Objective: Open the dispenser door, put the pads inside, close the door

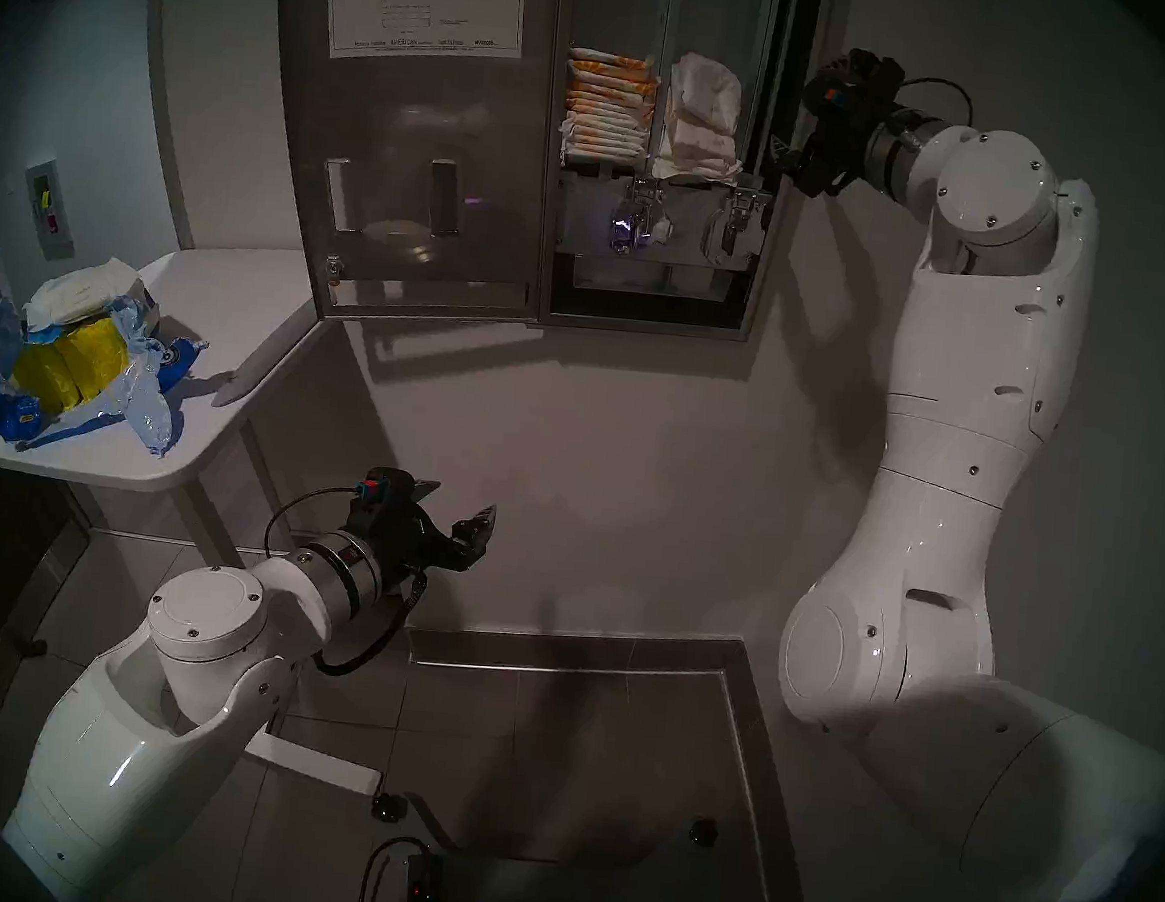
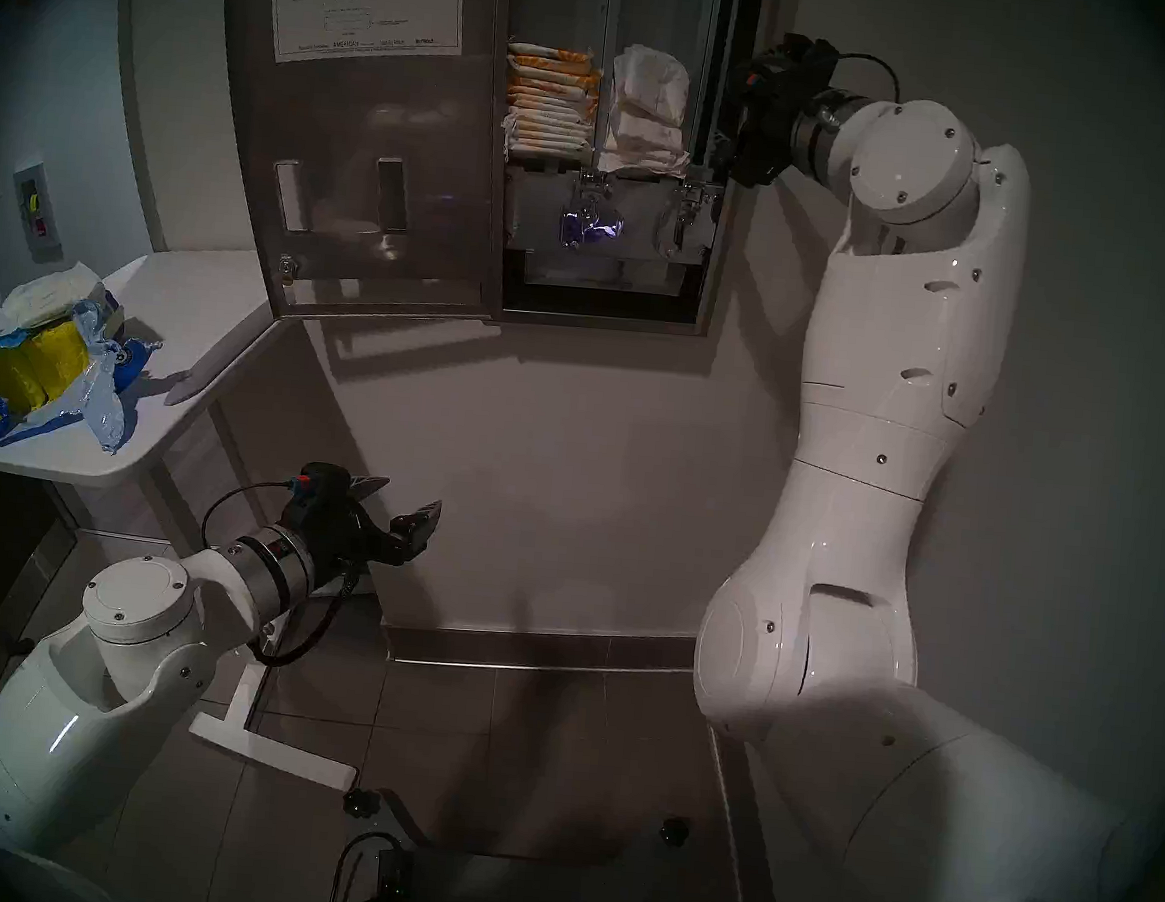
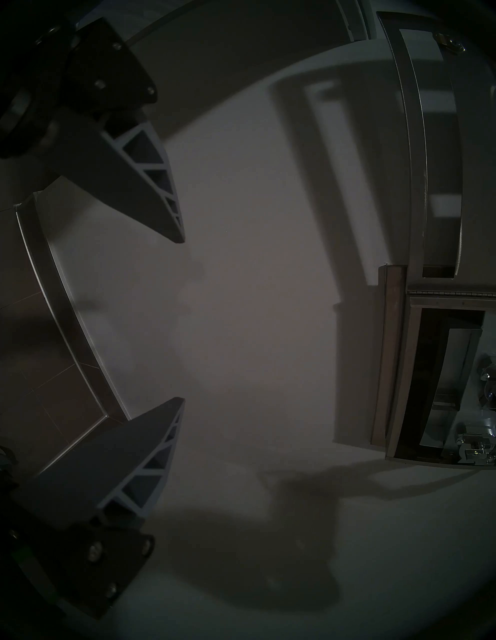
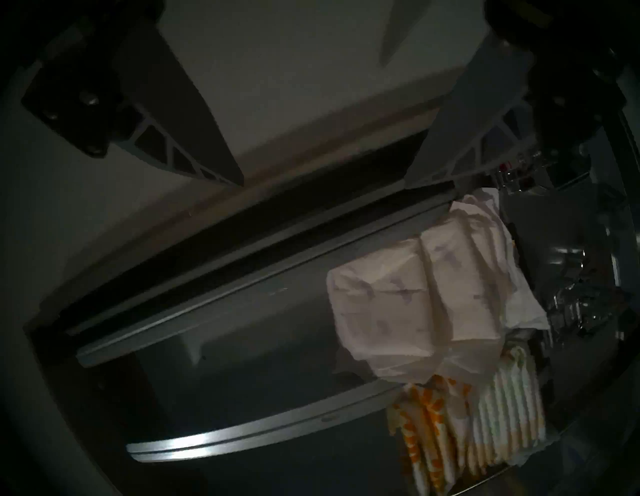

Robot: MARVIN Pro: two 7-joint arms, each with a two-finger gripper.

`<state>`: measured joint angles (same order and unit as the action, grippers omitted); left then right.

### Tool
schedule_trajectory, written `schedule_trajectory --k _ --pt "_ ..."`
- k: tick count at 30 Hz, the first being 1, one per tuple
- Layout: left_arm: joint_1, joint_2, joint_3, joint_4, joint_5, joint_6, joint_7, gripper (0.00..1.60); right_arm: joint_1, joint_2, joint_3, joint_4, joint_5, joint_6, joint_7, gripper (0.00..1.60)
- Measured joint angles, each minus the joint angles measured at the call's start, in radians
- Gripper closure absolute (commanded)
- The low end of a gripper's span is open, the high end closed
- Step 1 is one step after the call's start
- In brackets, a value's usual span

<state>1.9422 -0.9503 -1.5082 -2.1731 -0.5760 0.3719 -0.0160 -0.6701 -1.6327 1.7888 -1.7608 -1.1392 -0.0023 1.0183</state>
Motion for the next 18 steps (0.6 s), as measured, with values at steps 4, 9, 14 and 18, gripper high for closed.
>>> schedule_trajectory --k 4,9,14,18 --pt "0.000 0.000 0.000 0.000 0.000 0.000 0.000 0.00 -0.014 -0.016 0.034 -0.050 0.017 0.029 0.009 1.60" --pt "0.000 -0.001 0.000 0.000 0.001 0.000 -0.001 0.00 -0.051 -0.046 0.085 -0.126 0.037 0.078 0.013 1.60" --pt "0.000 -0.001 0.000 0.000 0.001 0.001 -0.001 0.00 -0.087 -0.080 0.129 -0.180 0.052 0.124 0.007 1.60" --pt "0.000 -0.001 -0.001 0.000 0.001 0.001 -0.001 0.00 -0.116 -0.111 0.165 -0.221 0.065 0.161 -0.002 1.60"
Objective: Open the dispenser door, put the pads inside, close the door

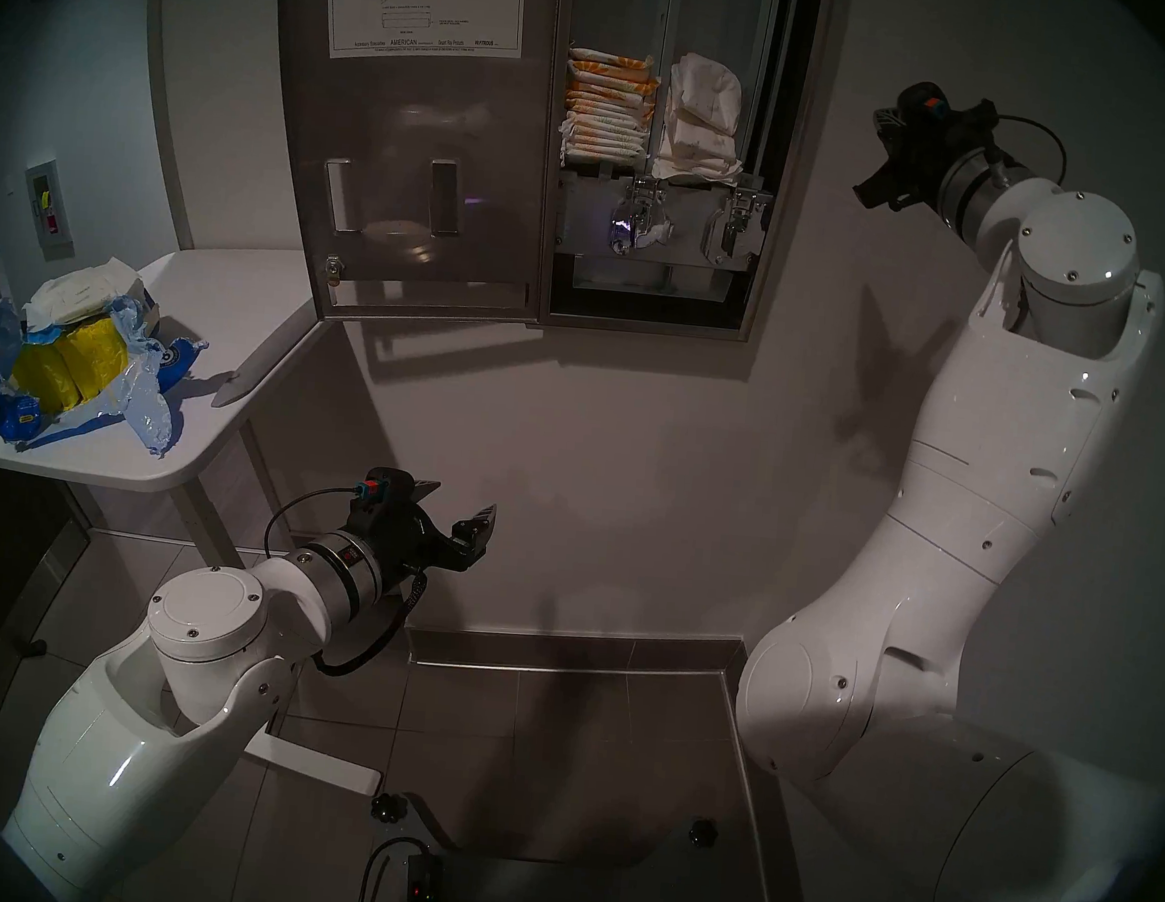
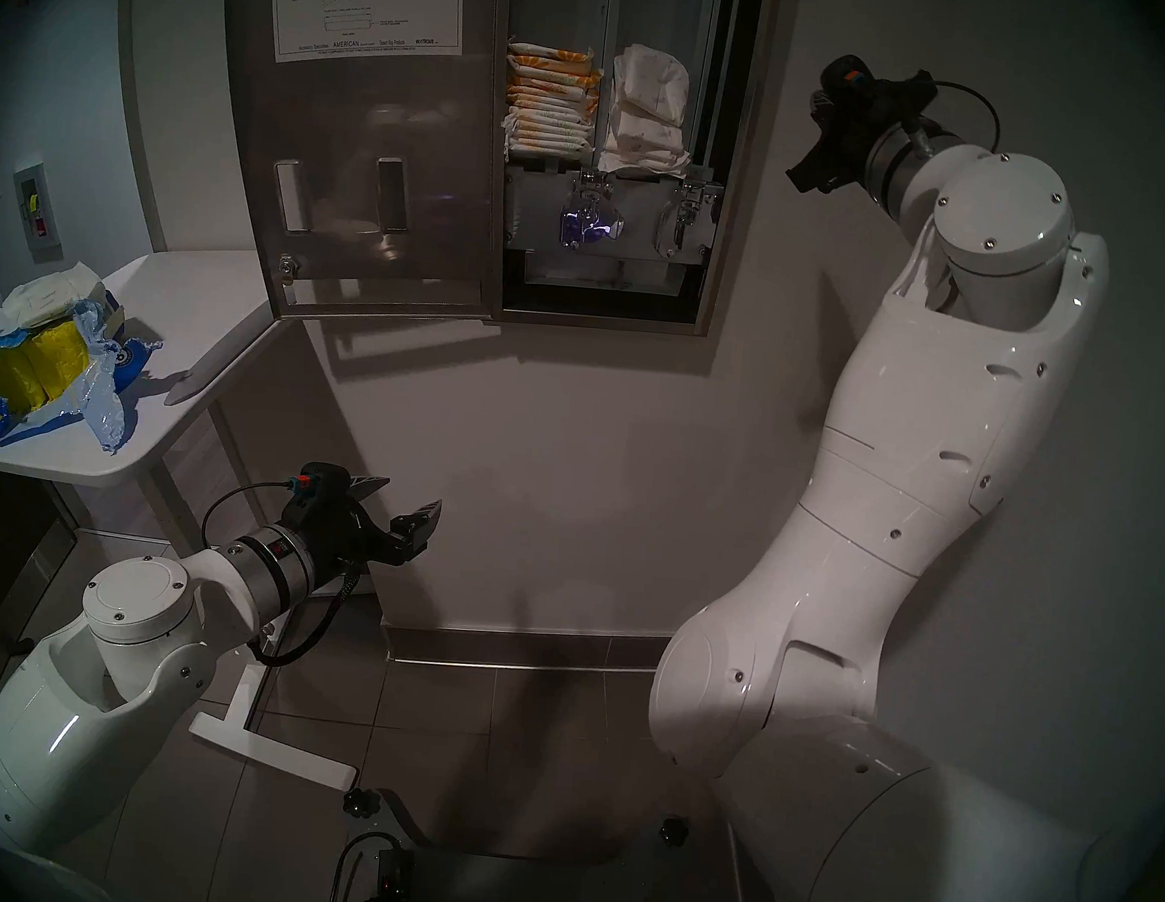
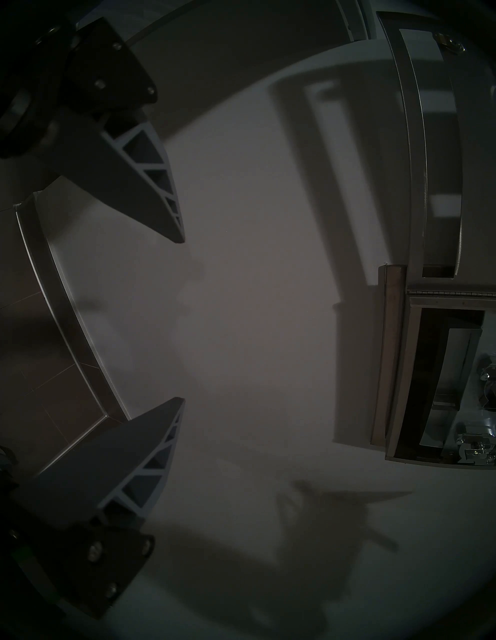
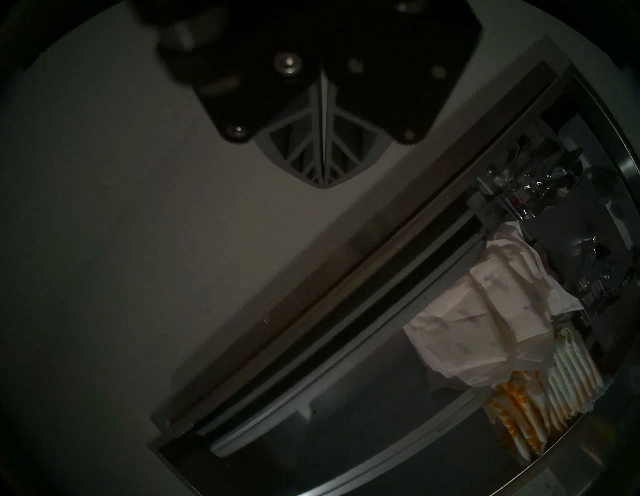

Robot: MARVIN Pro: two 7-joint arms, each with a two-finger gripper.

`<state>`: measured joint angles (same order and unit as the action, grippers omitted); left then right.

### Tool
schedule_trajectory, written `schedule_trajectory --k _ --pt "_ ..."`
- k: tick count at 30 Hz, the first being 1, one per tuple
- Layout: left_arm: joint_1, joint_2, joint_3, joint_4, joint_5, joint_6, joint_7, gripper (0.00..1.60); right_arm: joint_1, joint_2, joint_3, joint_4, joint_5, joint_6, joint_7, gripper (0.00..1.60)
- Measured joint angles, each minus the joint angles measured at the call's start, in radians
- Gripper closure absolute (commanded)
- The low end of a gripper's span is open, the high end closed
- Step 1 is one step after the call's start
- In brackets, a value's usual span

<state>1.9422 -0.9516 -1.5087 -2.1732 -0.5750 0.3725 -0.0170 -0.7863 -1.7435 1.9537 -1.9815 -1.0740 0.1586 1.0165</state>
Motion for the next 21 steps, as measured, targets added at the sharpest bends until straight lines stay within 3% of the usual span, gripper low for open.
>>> schedule_trajectory --k 9,21 --pt "0.000 -0.001 0.000 0.000 0.001 0.000 0.000 0.00 -0.072 -0.100 0.089 -0.075 0.043 0.093 -0.041 1.60" --pt "0.000 -0.002 -0.001 0.000 0.002 0.001 -0.001 0.00 -0.142 -0.197 0.151 -0.115 0.076 0.141 -0.095 1.60"
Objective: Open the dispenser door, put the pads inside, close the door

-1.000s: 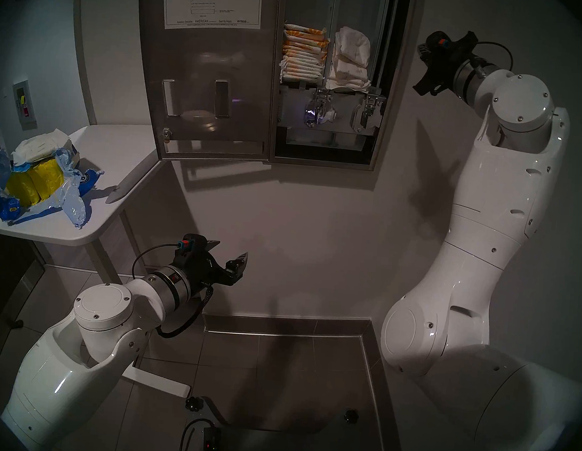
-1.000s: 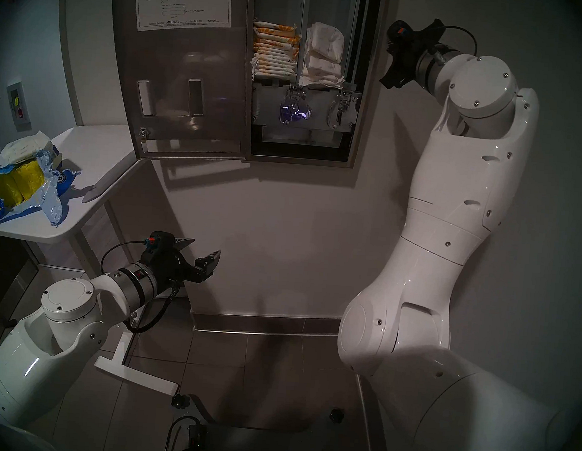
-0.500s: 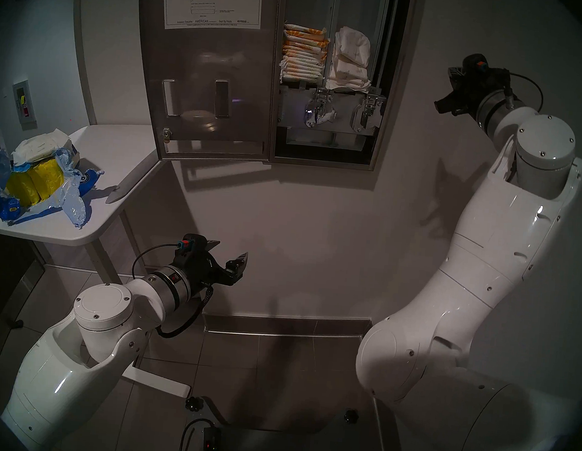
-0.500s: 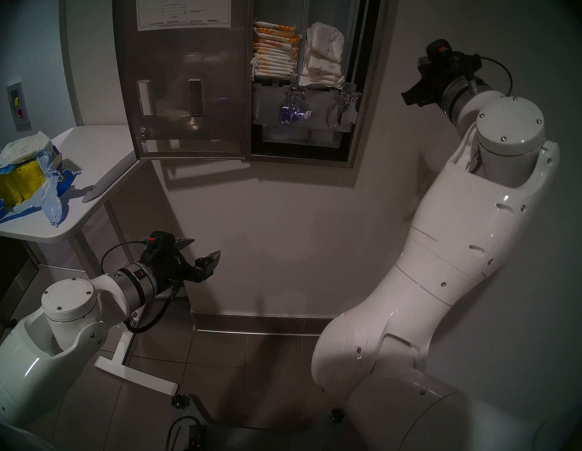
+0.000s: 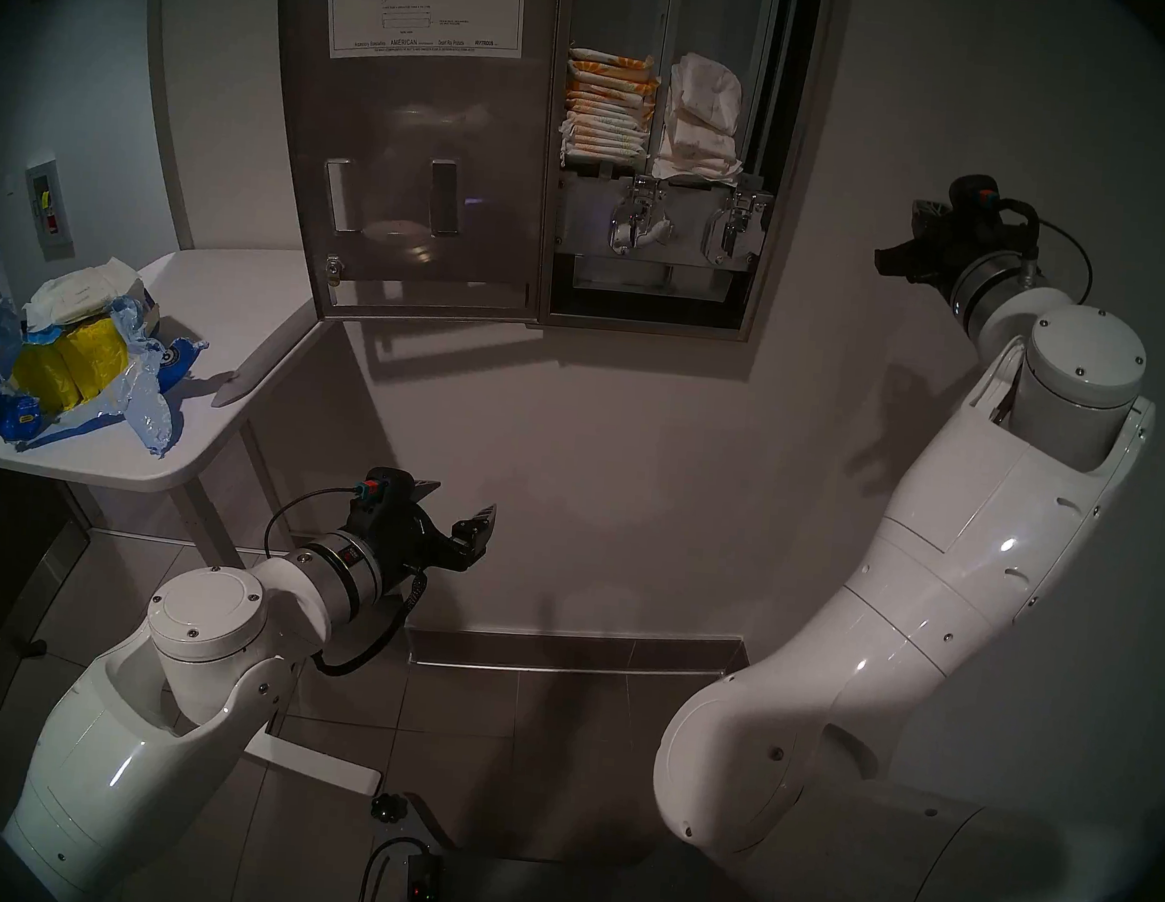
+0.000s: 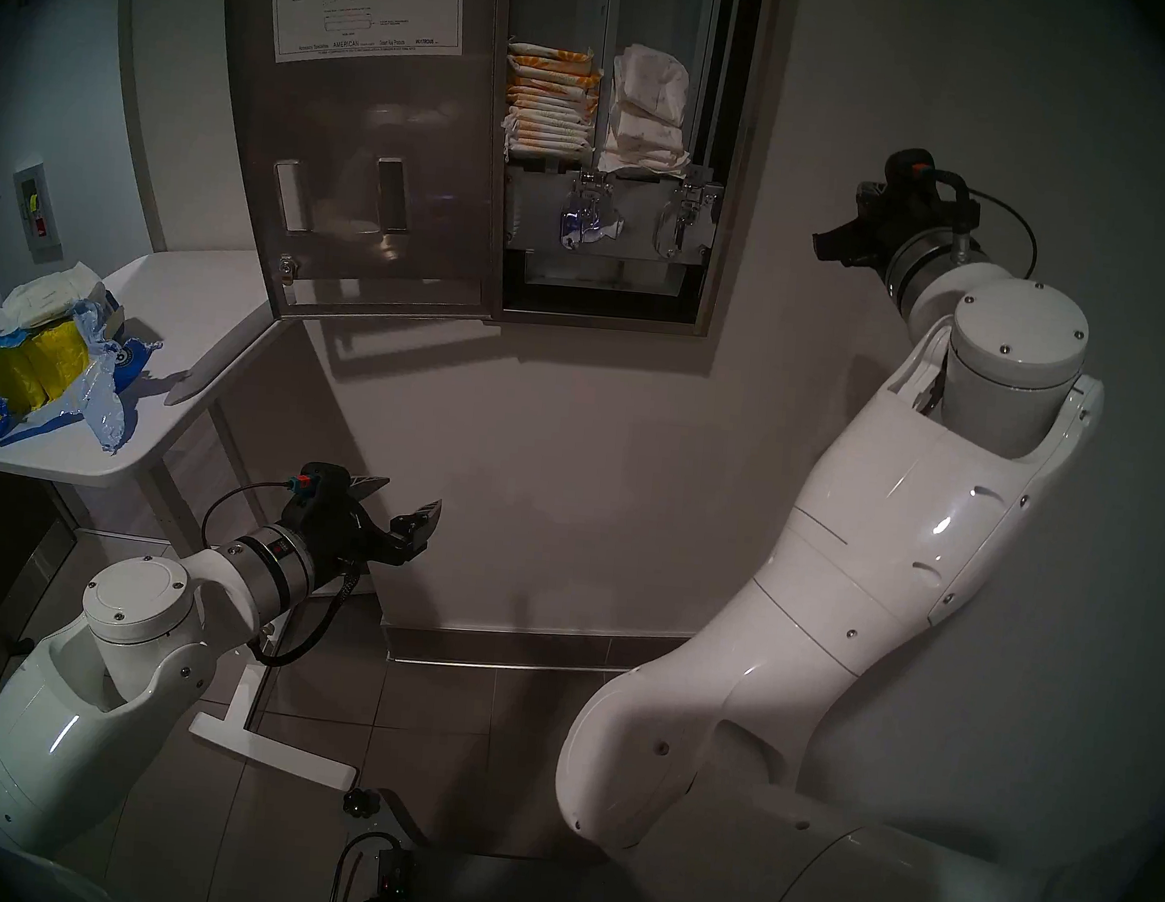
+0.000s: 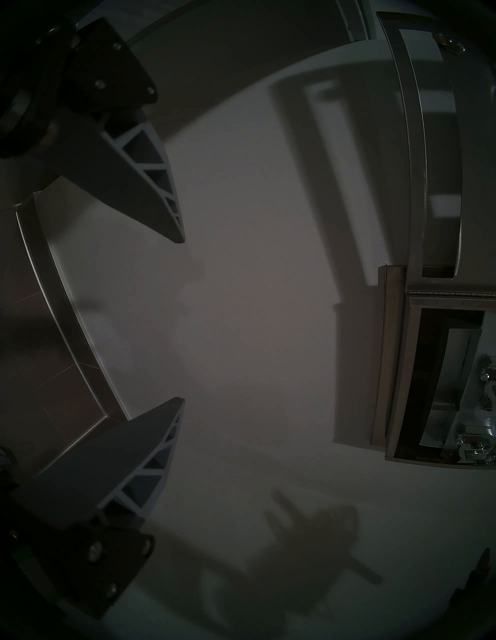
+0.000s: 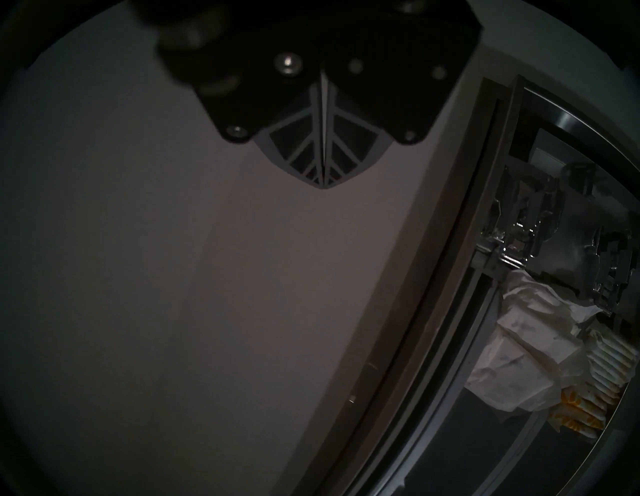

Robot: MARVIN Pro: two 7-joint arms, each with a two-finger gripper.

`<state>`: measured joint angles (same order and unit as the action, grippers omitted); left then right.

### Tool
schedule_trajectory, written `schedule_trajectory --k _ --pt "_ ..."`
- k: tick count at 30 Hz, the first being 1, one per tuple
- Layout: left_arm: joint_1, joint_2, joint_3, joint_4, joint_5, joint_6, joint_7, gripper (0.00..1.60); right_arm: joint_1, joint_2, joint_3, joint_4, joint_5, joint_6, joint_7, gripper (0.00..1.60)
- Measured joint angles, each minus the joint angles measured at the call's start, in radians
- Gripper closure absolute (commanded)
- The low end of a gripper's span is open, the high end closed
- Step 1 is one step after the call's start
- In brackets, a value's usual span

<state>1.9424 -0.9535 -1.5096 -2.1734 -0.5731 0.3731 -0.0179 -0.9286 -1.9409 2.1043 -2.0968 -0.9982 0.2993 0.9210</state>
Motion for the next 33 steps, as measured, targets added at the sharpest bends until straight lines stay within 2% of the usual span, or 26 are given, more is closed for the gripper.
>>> schedule_trajectory --k 7,14,16,17,20,21,22,23,24,25,33 --pt "0.000 -0.001 0.000 0.000 0.001 0.000 0.000 0.00 -0.049 -0.016 0.001 -0.007 0.026 0.035 -0.018 1.60" --pt "0.000 -0.001 -0.001 0.000 0.001 0.000 -0.001 0.00 -0.103 0.007 -0.015 -0.012 0.056 0.059 -0.029 1.60" --pt "0.000 -0.001 -0.001 0.000 0.001 0.000 -0.001 0.00 -0.119 0.015 -0.018 -0.014 0.064 0.063 -0.034 1.34" --pt "0.000 -0.001 -0.001 0.000 0.001 0.001 -0.001 0.00 -0.126 0.019 -0.020 -0.015 0.069 0.065 -0.037 1.10" --pt "0.000 -0.001 -0.001 0.000 0.002 0.001 -0.001 0.00 -0.144 0.030 -0.025 -0.019 0.080 0.071 -0.044 0.89" --pt "0.000 -0.002 -0.001 0.000 0.002 0.001 -0.001 0.00 -0.152 0.035 -0.027 -0.021 0.085 0.074 -0.047 0.73" --pt "0.000 -0.002 -0.001 0.000 0.002 0.001 -0.001 0.00 -0.158 0.039 -0.029 -0.022 0.089 0.077 -0.051 0.73" --pt "0.000 -0.002 -0.001 0.000 0.002 0.001 -0.001 0.00 -0.163 0.043 -0.031 -0.022 0.093 0.080 -0.054 0.48" --pt "0.000 -0.002 -0.001 0.000 0.002 0.001 -0.001 0.00 -0.170 0.047 -0.033 -0.023 0.098 0.085 -0.058 0.35" --pt "0.000 -0.002 -0.001 0.000 0.002 0.001 -0.001 0.00 -0.175 0.051 -0.036 -0.024 0.102 0.088 -0.061 0.31" --pt "0.000 -0.002 -0.001 0.000 0.002 0.001 -0.002 0.00 -0.210 0.073 -0.051 -0.027 0.135 0.118 -0.096 0.31"
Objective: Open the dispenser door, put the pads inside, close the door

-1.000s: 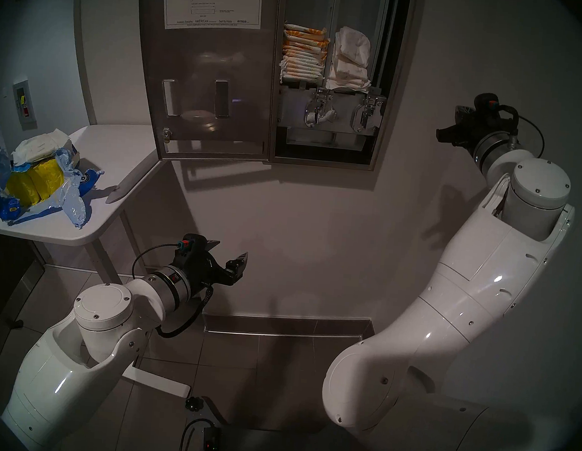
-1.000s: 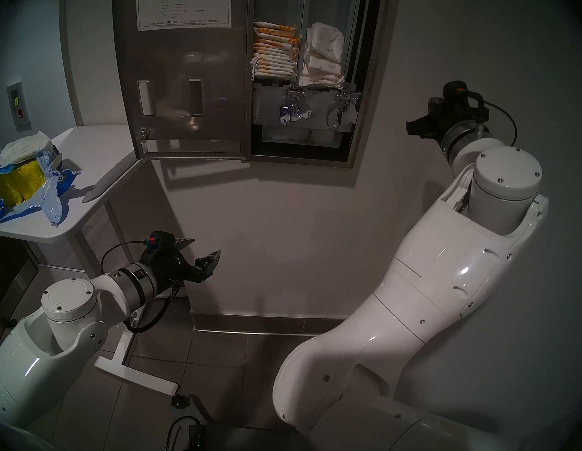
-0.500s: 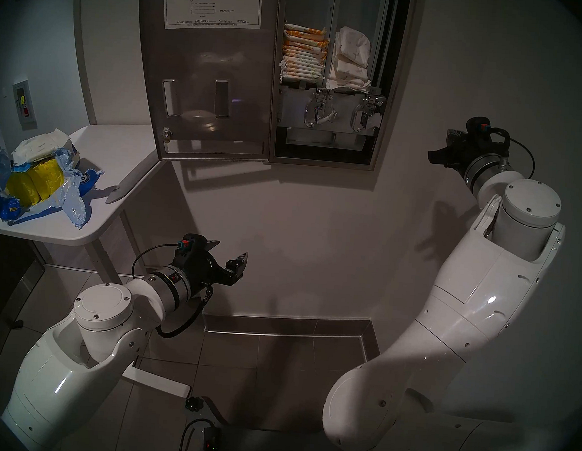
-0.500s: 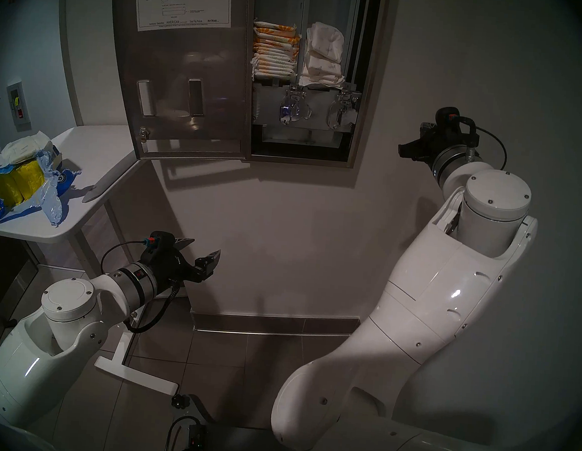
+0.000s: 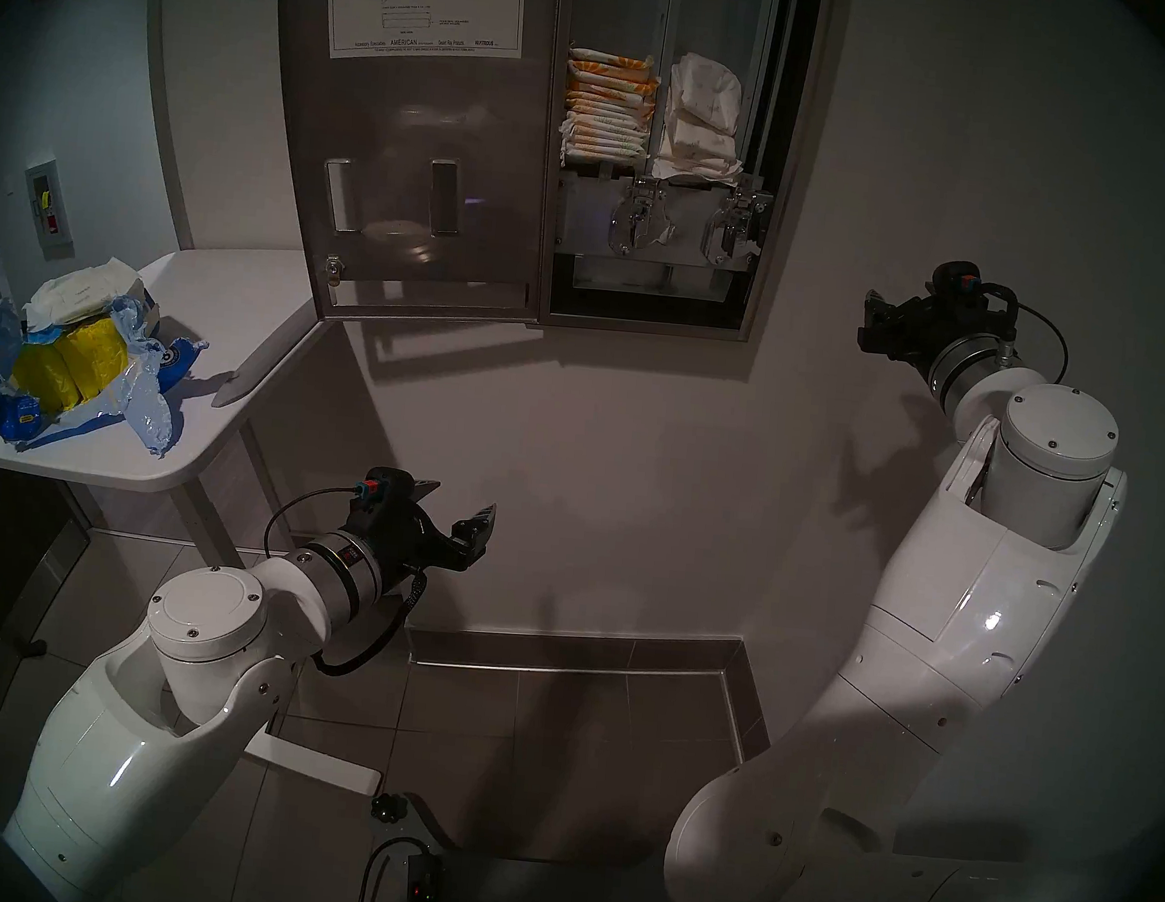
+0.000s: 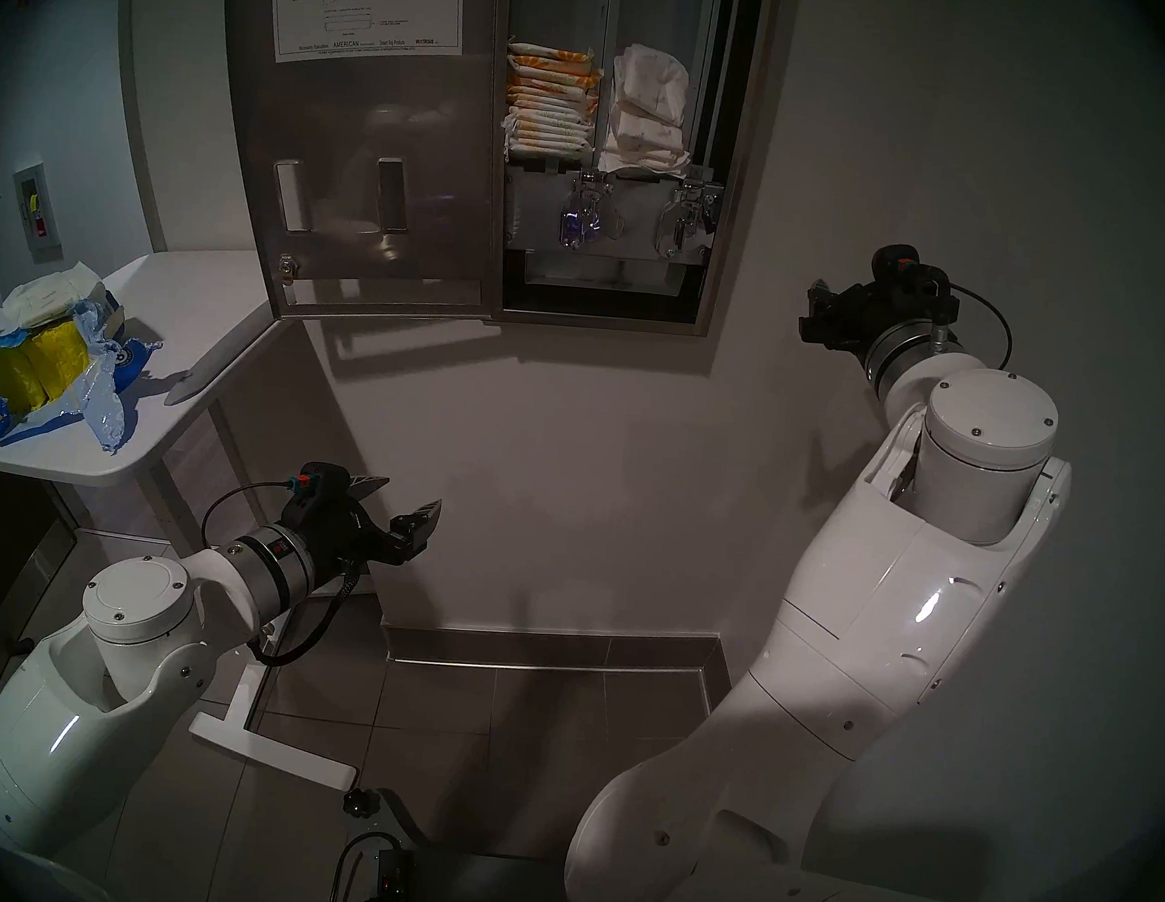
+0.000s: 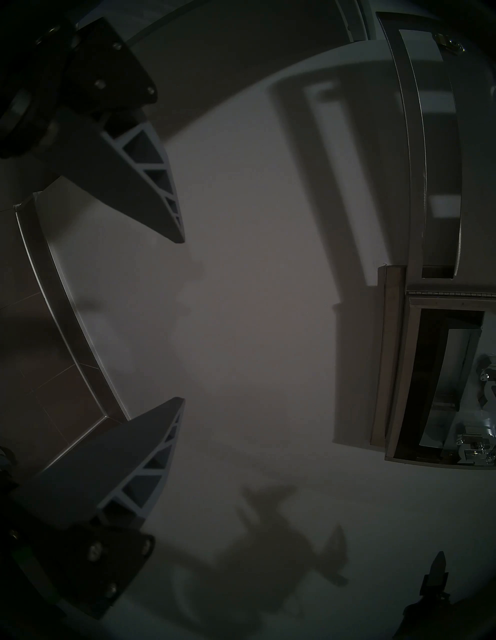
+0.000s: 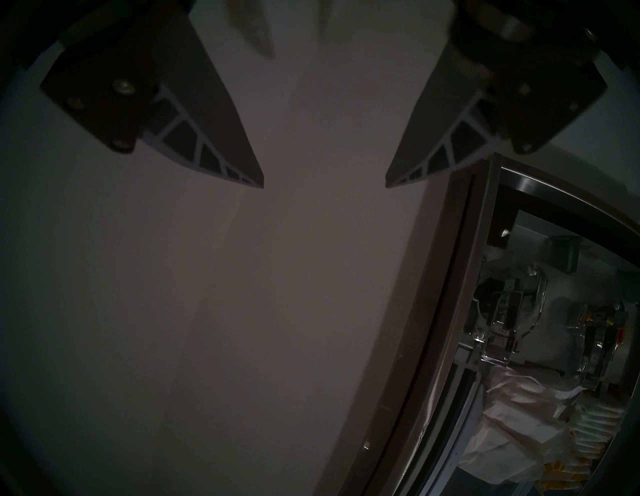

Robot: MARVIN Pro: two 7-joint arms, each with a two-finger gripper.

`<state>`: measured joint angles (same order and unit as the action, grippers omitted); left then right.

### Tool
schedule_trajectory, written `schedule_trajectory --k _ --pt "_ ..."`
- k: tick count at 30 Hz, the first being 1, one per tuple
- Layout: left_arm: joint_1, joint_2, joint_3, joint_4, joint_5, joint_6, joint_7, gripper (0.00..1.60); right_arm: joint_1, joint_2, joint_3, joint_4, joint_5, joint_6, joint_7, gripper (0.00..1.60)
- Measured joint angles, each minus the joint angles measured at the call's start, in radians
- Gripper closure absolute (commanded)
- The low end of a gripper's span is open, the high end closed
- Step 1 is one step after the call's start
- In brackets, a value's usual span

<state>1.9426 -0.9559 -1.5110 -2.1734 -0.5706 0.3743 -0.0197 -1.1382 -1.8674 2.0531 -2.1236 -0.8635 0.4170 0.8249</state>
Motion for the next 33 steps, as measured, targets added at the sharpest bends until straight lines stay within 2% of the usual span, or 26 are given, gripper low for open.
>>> schedule_trajectory --k 24,33 --pt "-0.001 -0.001 -0.002 0.000 0.006 0.001 -0.001 0.00 -0.036 0.038 -0.038 -0.008 0.059 0.019 -0.068 0.31" --pt "-0.022 0.024 -0.042 -0.021 0.035 -0.005 -0.008 0.00 -0.042 0.043 -0.040 -0.008 0.064 0.019 -0.074 0.31"
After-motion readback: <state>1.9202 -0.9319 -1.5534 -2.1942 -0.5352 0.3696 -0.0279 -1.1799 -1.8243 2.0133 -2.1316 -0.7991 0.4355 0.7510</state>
